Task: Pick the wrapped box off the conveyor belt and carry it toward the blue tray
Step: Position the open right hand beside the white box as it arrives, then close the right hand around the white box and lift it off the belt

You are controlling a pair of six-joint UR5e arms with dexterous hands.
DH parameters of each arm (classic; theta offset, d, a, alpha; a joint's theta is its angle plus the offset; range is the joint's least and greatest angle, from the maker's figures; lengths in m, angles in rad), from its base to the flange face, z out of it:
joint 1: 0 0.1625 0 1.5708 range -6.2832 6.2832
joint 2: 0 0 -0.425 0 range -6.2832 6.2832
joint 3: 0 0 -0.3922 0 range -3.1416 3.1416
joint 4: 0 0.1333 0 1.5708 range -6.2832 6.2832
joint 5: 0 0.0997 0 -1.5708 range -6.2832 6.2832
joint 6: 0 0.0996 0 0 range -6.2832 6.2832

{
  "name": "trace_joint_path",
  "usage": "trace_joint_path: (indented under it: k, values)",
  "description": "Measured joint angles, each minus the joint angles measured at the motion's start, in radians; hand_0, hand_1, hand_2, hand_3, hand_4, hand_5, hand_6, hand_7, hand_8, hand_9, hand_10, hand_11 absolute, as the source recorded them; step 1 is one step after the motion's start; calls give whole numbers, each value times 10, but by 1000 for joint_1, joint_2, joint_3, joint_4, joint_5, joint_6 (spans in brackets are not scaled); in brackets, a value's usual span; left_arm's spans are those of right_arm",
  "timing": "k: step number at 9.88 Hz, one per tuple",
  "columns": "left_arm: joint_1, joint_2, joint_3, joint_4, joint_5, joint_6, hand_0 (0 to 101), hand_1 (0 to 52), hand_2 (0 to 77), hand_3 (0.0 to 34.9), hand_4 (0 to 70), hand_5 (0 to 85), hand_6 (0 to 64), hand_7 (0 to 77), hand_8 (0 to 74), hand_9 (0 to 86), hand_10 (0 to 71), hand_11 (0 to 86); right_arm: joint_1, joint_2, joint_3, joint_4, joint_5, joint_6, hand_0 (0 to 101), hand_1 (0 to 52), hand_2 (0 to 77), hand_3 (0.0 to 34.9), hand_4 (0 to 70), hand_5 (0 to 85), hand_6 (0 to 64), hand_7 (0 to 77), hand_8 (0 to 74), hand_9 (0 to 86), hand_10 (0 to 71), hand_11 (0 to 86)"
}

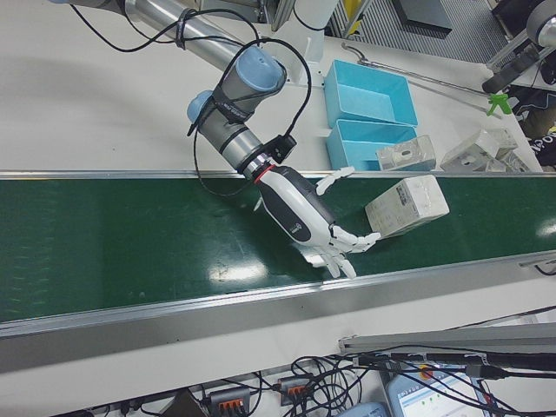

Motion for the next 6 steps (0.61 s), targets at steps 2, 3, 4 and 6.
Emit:
trace_joint_path:
  k: [2, 3, 4, 6]
  values:
    - [0, 0, 0, 0, 0, 0, 0, 0, 11, 0, 0, 11, 0, 5, 5, 0, 5, 0, -11, 1, -1, 0, 4, 0, 478, 125, 109, 126, 169, 251, 82, 267, 0, 33, 0, 16]
    - [0, 0, 0, 0, 0, 0, 0, 0, 11, 0, 0, 11, 0, 5, 5, 0, 5, 0, -13, 1, -1, 0, 5, 0, 478, 125, 109, 126, 169, 251, 82, 267, 0, 33, 0, 16]
    - [0, 0, 0, 0, 0, 0, 0, 0, 11, 0, 0, 5, 0, 5, 5, 0, 5, 0, -14, 1, -1, 0, 6, -1, 478, 125, 109, 126, 169, 251, 82, 267, 0, 33, 0, 16]
    - [0, 0, 0, 0, 0, 0, 0, 0, 11, 0, 0, 11, 0, 5, 5, 0, 5, 0, -21, 2, -6, 1, 21, -2, 477, 142, 125, 139, 169, 251, 87, 273, 5, 38, 0, 16]
